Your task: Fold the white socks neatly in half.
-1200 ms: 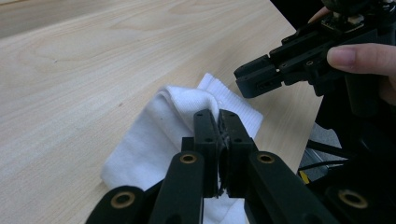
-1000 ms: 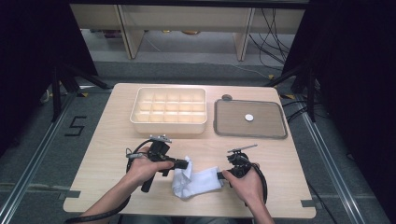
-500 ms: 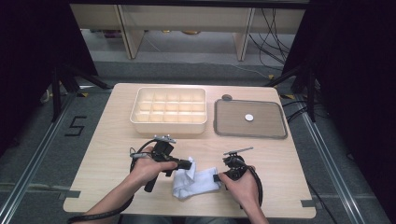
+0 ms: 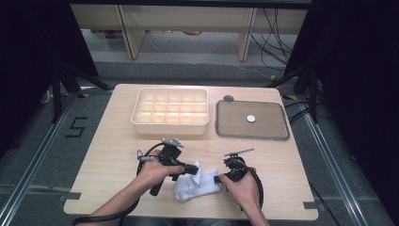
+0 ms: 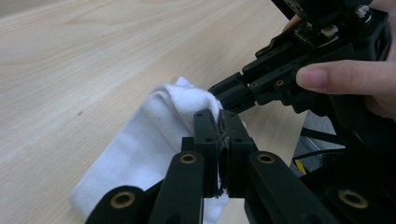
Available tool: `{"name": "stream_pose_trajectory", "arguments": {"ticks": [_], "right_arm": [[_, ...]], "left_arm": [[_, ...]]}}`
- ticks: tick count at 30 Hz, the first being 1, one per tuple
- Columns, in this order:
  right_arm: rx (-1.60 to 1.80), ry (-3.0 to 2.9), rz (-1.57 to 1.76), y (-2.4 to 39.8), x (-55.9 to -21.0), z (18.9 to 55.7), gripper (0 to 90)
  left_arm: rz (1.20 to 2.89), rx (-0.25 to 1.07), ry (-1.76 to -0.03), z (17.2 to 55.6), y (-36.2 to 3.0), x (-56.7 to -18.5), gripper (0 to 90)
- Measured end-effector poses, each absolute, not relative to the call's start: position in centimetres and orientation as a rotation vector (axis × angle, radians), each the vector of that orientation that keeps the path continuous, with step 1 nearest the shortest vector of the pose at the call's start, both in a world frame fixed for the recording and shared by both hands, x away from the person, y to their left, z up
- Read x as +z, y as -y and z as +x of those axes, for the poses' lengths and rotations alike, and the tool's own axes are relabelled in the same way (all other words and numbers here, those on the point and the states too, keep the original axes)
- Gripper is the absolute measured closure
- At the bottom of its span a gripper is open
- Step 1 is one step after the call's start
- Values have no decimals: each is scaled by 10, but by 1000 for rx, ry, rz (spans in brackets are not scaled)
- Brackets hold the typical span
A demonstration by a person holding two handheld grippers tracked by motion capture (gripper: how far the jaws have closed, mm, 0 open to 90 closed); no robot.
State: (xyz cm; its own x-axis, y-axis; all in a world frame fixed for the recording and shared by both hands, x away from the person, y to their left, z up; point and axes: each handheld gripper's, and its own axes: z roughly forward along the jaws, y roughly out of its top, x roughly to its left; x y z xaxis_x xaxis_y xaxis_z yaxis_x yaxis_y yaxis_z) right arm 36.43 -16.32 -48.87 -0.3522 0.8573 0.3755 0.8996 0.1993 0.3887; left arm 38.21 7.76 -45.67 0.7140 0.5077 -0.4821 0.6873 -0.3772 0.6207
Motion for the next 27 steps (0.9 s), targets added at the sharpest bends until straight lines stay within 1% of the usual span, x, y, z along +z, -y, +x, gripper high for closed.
{"name": "stream_pose_trajectory", "arguments": {"ticks": [2, 9, 10, 11, 12, 14, 17, 18, 20, 21, 27], "right_arm": [[-855, 2372, -1746, 163, -489, 364, 779], [-806, 2298, -1799, 160, -485, 361, 780], [-815, 2337, -1767, 162, -487, 362, 779], [-840, 2332, -1774, 162, -485, 362, 778], [-877, 2354, -1749, 164, -484, 363, 779], [-916, 2353, -1760, 169, -478, 363, 783], [-932, 2368, -1749, 177, -474, 365, 841], [-906, 2331, -1794, 175, -474, 365, 862], [-891, 2410, -1737, 178, -479, 368, 891], [-863, 2399, -1739, 177, -480, 368, 897], [-831, 2402, -1745, 174, -488, 367, 900]], "left_arm": [[2041, -271, -907, 382, -73, -460, 864], [2078, -301, -892, 382, -60, -466, 863], [2065, -286, -902, 381, -59, -468, 863], [2091, -291, -904, 382, -59, -467, 863], [2068, -289, -901, 382, -59, -470, 863], [2083, -306, -901, 383, -60, -470, 864], [2088, -310, -901, 383, -60, -472, 863], [2084, -304, -908, 383, -59, -472, 863], [2100, -294, -908, 383, -58, -472, 863], [2078, -296, -908, 383, -56, -474, 863], [2103, -294, -906, 384, -48, -477, 863]]}}
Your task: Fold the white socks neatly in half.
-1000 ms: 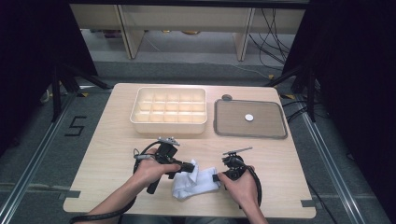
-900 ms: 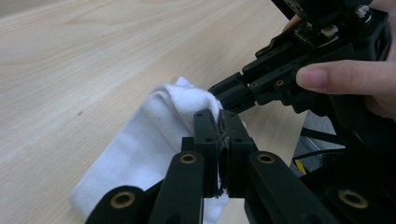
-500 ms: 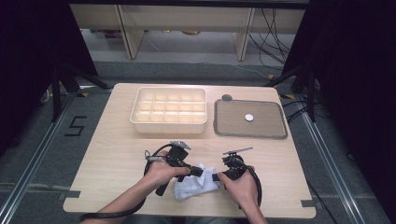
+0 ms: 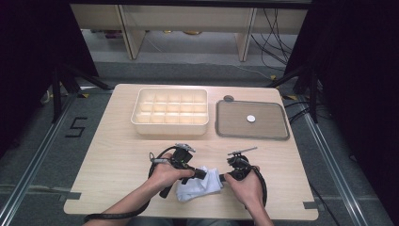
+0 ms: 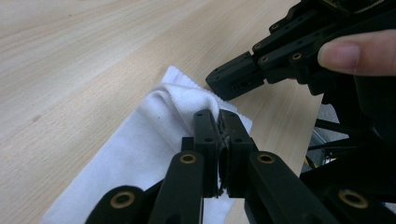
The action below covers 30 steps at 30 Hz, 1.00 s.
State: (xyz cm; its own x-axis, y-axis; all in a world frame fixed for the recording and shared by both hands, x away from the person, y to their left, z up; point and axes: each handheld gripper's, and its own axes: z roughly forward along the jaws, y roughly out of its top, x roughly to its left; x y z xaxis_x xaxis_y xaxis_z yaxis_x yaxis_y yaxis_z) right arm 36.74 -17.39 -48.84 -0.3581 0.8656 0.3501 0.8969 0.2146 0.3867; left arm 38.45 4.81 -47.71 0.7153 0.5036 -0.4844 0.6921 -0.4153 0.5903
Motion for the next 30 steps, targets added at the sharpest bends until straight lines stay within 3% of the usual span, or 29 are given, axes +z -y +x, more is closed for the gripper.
{"name": "stream_pose_trajectory", "arguments": {"ticks": [17, 27, 30], "right_arm": [[-839, 2391, -1740, 172, -492, 365, 880], [-898, 2363, -1769, 175, -477, 362, 827], [-935, 2415, -1725, 178, -470, 362, 796]], "left_arm": [[2156, -258, -925, 383, -30, -483, 846], [2063, -202, -861, 376, -32, -467, 645], [2043, -187, -832, 374, -42, -454, 646]]}}
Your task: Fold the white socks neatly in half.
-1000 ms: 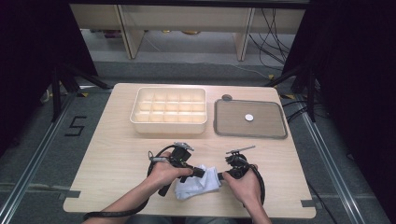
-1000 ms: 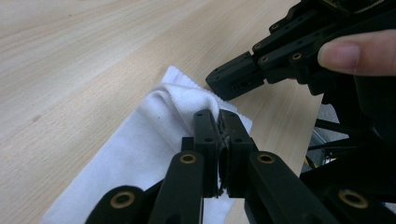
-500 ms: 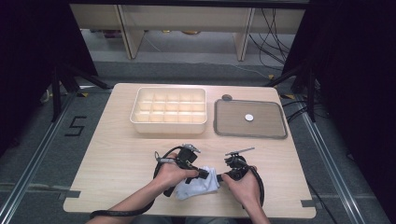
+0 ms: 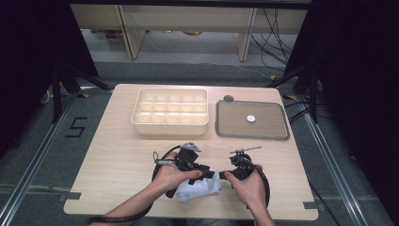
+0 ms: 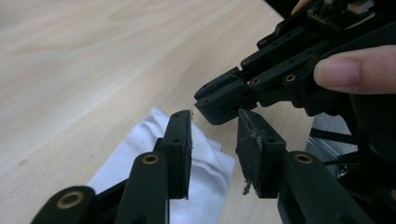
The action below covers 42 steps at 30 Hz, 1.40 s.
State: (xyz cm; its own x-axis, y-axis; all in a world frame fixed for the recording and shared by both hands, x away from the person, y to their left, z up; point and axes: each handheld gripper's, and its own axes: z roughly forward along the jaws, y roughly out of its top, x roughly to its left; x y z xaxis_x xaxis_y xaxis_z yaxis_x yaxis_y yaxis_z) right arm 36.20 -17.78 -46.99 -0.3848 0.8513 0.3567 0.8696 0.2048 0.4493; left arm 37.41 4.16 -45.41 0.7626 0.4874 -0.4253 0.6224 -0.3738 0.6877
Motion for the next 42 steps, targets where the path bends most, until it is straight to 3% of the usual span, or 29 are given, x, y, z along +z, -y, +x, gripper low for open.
{"name": "stream_pose_trajectory", "arguments": {"ticks": [7, 15, 36, 39, 42], "right_arm": [[-1041, 2429, -1685, 170, -443, 359, 764], [-950, 2526, -1476, 131, -444, 362, 822], [-818, 2537, -1572, 152, -472, 367, 841], [-820, 2535, -1577, 152, -472, 366, 840], [-822, 2531, -1584, 153, -472, 366, 837]], "left_arm": [[2111, -173, -840, 369, -63, -459, 791], [2189, -201, -876, 356, -78, -476, 843], [2218, -209, -928, 357, -88, -491, 847], [2175, -196, -942, 355, -94, -484, 811], [2119, -135, -984, 355, -106, -473, 715]]}}
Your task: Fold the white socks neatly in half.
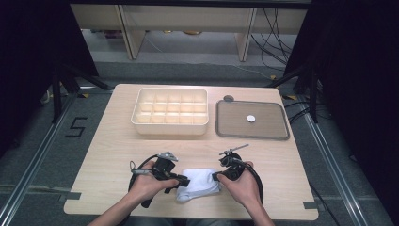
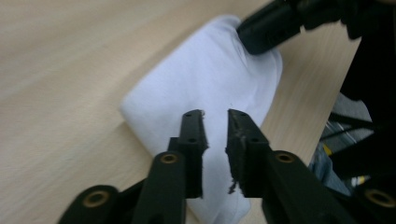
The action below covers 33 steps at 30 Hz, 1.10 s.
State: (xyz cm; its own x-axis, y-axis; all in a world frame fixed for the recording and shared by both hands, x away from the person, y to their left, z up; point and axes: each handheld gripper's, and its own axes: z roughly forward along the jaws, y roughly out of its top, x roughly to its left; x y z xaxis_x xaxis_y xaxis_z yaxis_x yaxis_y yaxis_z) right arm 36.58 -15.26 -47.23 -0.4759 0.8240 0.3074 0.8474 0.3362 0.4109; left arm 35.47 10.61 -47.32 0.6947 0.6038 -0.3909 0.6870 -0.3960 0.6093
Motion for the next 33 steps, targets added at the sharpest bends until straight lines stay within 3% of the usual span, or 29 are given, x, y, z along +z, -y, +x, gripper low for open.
{"name": "stream_pose_trajectory", "arguments": {"ticks": [4, 11, 16, 23, 29, 31, 33], "right_arm": [[-820, 2528, -1596, 152, -472, 364, 834], [-826, 2522, -1591, 150, -473, 363, 835], [-823, 2519, -1598, 152, -473, 363, 836], [-834, 2512, -1602, 153, -474, 364, 837], [-831, 2514, -1603, 153, -474, 364, 837], [-831, 2518, -1602, 153, -474, 364, 837], [-830, 2519, -1604, 153, -474, 363, 837]], "left_arm": [[2070, -123, -1088, 357, -123, -474, 600], [2091, -214, -1151, 357, -127, -487, 560], [2080, -306, -1162, 356, -120, -495, 574], [2071, -357, -1184, 358, -115, -498, 659], [2123, -355, -1148, 362, -112, -499, 683], [2072, -356, -1187, 361, -106, -500, 680], [2136, -346, -1150, 363, -107, -500, 679]]}}
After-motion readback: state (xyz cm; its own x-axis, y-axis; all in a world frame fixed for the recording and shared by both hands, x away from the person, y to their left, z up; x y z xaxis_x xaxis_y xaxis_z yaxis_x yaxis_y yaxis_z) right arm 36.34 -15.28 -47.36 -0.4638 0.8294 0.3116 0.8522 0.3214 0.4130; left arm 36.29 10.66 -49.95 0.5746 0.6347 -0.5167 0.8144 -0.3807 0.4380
